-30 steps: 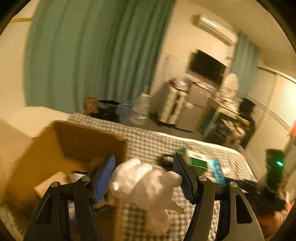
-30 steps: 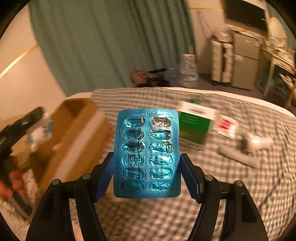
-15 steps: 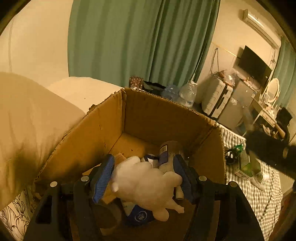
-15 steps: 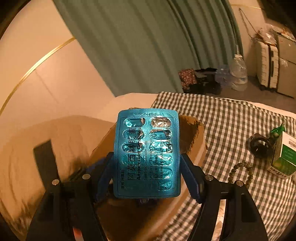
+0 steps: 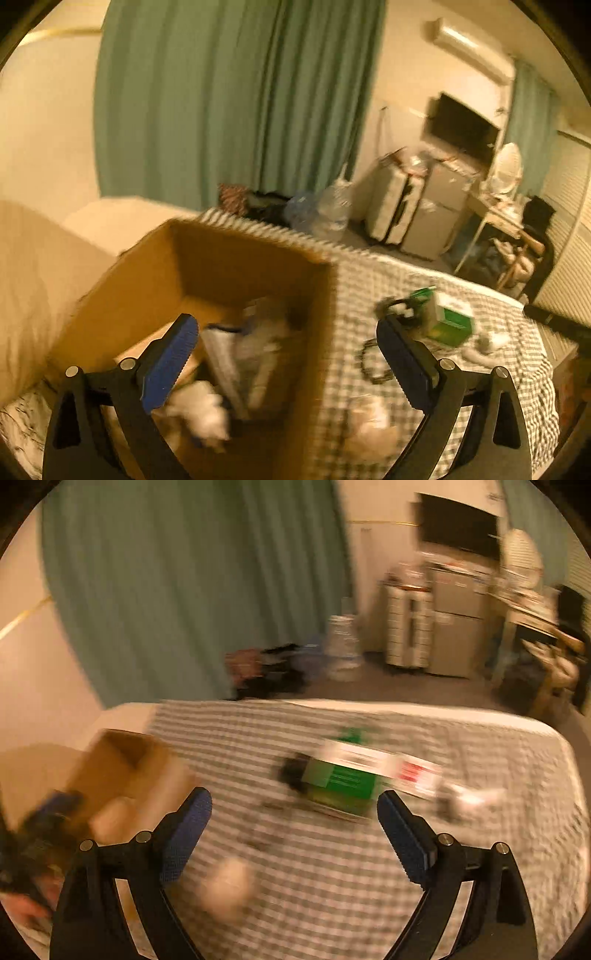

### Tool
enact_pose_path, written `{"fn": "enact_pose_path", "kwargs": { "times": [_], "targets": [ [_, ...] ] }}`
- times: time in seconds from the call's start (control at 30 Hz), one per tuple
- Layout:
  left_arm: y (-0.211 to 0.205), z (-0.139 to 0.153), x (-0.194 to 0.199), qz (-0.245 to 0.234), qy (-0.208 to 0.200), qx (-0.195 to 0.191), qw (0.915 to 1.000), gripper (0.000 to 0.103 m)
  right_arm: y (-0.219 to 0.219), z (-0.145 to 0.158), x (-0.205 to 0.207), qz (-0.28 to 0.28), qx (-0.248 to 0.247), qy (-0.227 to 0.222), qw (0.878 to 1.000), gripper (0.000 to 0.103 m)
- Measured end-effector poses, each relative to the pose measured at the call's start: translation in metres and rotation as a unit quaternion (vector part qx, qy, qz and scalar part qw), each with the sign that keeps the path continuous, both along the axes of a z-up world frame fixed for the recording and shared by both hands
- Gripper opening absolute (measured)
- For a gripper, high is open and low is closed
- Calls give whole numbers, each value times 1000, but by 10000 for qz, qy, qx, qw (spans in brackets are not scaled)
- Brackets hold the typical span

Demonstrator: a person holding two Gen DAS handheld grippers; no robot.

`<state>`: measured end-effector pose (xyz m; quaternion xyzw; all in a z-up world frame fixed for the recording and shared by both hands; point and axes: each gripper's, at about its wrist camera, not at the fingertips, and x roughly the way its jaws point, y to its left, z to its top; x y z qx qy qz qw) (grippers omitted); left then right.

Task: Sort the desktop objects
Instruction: 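Carry plush toy and blister pack into the cardboard box and release both, then grasp the white lace cloth with left while right grasps the white cylinder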

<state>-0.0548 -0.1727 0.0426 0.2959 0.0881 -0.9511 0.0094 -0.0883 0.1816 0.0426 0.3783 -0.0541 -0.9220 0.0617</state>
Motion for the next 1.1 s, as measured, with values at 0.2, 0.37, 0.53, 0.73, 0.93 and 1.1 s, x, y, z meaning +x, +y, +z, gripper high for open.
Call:
{"fn": "enact_pose_path", "kwargs": {
  "times": [0.2, 0.37, 0.53, 0.73, 0.93, 1.1],
  "targets": [
    [91, -27, 11, -482, -183, -141, 9986, 103, 100, -33, 12, -1066, -195, -98, 9941, 91],
    [141, -90, 9, -846, -835, -365, 9922, 103, 121, -60, -5, -865, -82, -261, 9959, 91],
    [144, -137, -7, -529, -1271, -419, 9896, 103, 110, -111, -26, -380, 292, -769, 9959, 91],
    [121, -178, -29, -29, -1902, -551, 9802, 94, 106, -148, -46, -241, 493, -928, 9942, 90],
    [124, -171, -34, -263, -1819, -524, 9816, 29, 110, -165, -57, -250, 715, -886, 9932, 81],
    [132, -158, -37, -596, -1505, -227, 9866, 21, 119, -164, -61, -428, 753, -787, 9931, 63]
  ]
}}
